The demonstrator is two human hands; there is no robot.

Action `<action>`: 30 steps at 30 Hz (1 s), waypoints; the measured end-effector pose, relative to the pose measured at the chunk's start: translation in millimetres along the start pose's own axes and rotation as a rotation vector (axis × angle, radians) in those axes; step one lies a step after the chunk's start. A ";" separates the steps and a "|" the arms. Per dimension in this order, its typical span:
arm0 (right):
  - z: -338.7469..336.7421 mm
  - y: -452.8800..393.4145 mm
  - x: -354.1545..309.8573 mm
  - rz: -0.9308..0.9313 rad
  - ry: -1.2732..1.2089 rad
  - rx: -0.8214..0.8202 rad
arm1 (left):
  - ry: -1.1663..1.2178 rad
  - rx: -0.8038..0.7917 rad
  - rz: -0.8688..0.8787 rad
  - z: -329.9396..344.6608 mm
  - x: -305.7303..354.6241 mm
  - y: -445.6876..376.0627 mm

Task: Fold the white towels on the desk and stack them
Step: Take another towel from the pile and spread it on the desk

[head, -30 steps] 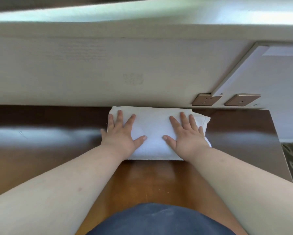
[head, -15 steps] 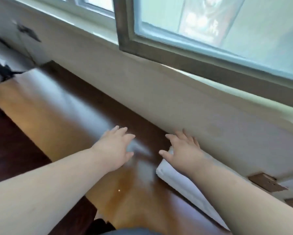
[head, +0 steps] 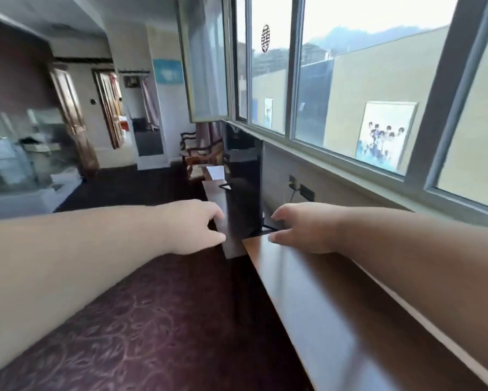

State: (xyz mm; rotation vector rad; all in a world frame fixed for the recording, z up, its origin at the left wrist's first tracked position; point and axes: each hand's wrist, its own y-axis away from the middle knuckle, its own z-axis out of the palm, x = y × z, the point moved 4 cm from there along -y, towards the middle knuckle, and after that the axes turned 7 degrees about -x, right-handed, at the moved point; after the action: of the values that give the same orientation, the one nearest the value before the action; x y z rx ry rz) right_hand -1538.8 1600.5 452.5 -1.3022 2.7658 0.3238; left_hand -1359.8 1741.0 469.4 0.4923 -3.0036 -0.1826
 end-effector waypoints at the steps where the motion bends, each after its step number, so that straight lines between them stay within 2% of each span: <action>1: -11.3 -25.1 -24.5 -0.013 0.004 0.021 | 0.035 0.027 -0.024 -11.7 -23.3 -8.3; 5: -31.8 -116.0 -94.2 -0.011 -0.021 0.023 | 0.160 0.116 -0.128 -30.2 -109.4 -45.1; 9: -36.9 -197.8 -132.7 -0.020 -0.026 0.003 | 0.214 0.146 -0.227 -25.8 -187.8 -84.8; 14: -32.5 -308.5 -156.9 -0.074 0.163 0.007 | 0.204 0.182 -0.315 -20.4 -280.0 -149.2; 17: -45.2 -388.3 -165.5 -0.107 0.267 0.004 | 0.153 0.226 -0.343 -45.0 -331.4 -209.6; 20: -66.6 -478.3 -175.3 -0.149 0.169 0.046 | 0.168 0.314 -0.381 -63.0 -379.2 -270.8; 24: -72.5 -598.4 -179.5 -0.156 0.012 0.068 | 0.228 0.332 -0.447 -48.0 -437.2 -345.3; 30: -18.7 -752.1 -192.2 -0.106 -0.274 0.026 | 0.300 0.289 -0.508 -11.5 -533.8 -450.0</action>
State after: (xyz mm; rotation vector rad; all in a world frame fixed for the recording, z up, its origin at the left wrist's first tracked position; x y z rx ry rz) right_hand -837.4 1275.6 378.7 -1.2846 2.4589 0.4228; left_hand -714.4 1488.9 382.8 1.1876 -2.5638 0.2739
